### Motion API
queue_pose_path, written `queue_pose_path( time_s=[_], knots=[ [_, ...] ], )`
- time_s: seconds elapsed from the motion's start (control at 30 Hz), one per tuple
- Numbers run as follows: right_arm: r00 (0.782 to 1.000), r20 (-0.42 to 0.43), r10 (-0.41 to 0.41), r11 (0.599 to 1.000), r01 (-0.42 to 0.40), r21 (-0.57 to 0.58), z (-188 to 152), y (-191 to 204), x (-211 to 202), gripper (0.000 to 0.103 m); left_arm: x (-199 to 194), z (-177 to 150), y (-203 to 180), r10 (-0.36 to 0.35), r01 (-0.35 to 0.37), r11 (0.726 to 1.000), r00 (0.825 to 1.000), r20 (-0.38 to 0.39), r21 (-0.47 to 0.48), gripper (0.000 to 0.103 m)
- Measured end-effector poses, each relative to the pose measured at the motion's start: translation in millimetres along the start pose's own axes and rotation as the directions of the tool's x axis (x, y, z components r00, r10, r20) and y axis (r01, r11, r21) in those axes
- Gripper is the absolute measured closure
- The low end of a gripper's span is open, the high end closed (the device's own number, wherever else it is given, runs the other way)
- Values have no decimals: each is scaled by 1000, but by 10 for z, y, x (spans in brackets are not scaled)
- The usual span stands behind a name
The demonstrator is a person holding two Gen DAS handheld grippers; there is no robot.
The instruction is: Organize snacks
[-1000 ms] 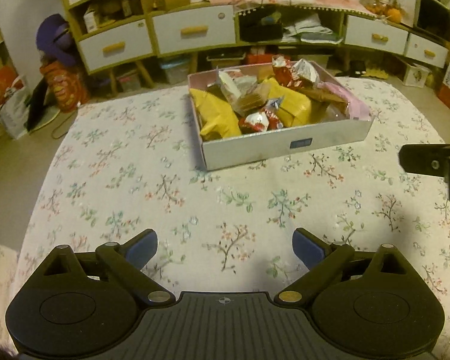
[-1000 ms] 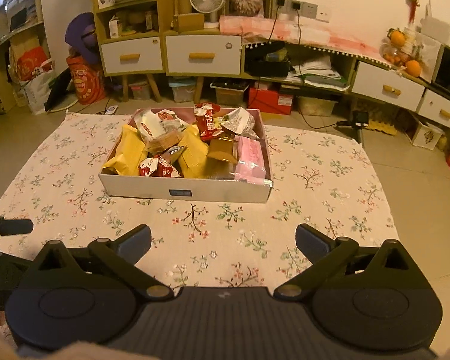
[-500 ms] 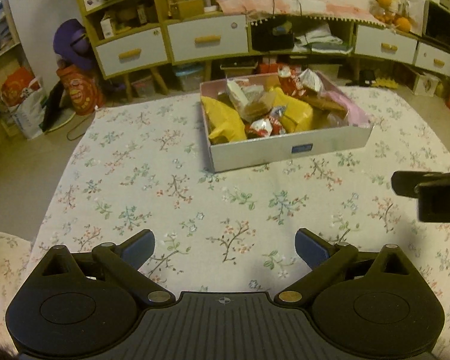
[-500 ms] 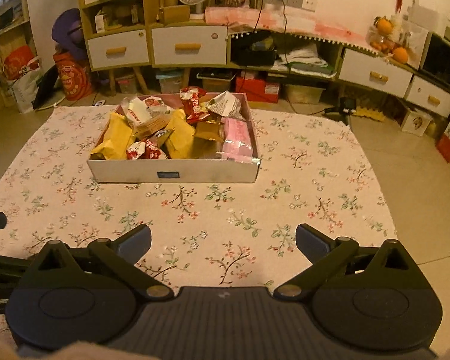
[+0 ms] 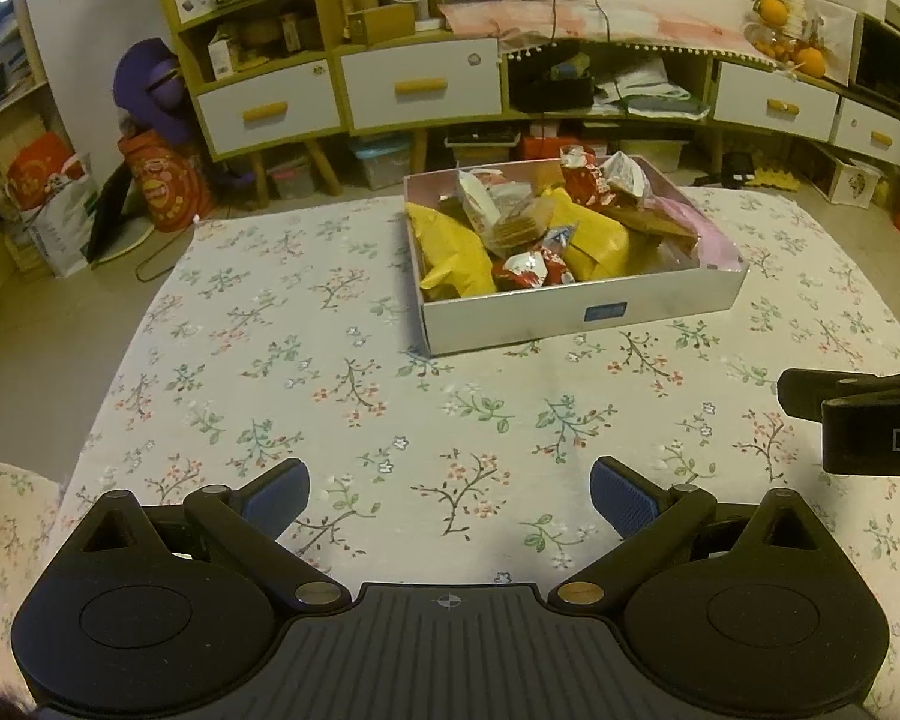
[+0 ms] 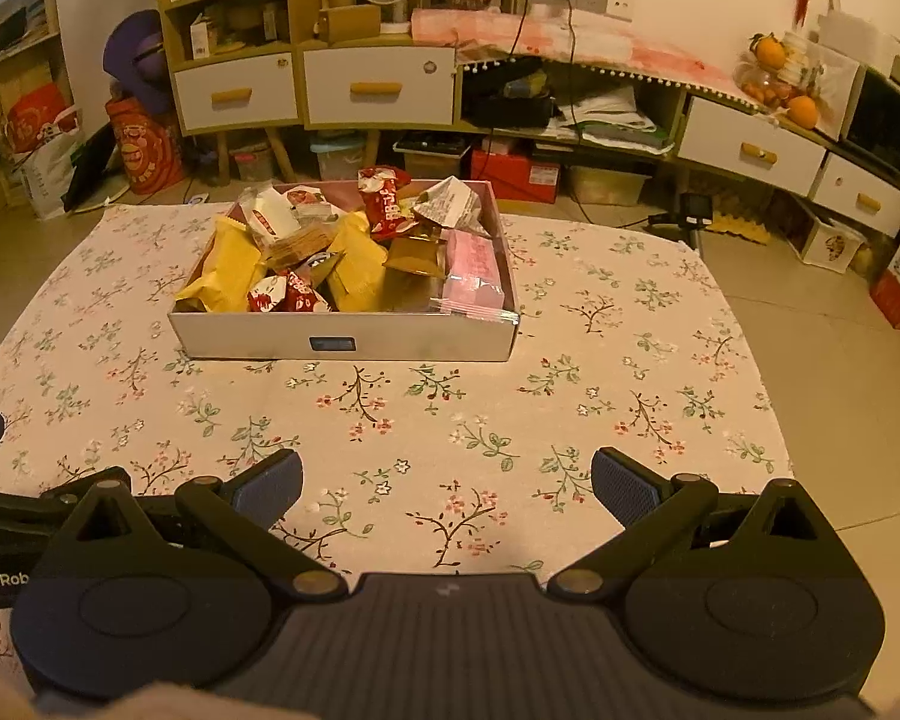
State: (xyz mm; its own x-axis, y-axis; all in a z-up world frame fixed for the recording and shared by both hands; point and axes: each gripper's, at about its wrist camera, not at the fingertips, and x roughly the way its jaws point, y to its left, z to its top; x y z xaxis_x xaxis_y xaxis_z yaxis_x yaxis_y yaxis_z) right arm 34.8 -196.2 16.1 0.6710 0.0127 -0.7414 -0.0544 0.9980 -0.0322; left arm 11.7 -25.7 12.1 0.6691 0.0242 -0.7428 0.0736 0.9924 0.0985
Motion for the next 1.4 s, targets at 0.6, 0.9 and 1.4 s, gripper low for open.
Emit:
queue_pose_path(
  time_s=[0.6,0.9,1.4],
  knots=[
    [1000,1,-1,1000,1,-12,11,46,-5,0,-15,36,54,2,-1,1000,1000,11,-24,2],
    [1000,1,0,1000,0,-12,8,48,-4,0,-16,37,58,2,-2,1000,1000,8,-28,2],
    [1000,1,1,1000,-1,-15,-1,49,-3,0,-15,52,89,6,-5,999,1000,10,-43,2]
  ],
)
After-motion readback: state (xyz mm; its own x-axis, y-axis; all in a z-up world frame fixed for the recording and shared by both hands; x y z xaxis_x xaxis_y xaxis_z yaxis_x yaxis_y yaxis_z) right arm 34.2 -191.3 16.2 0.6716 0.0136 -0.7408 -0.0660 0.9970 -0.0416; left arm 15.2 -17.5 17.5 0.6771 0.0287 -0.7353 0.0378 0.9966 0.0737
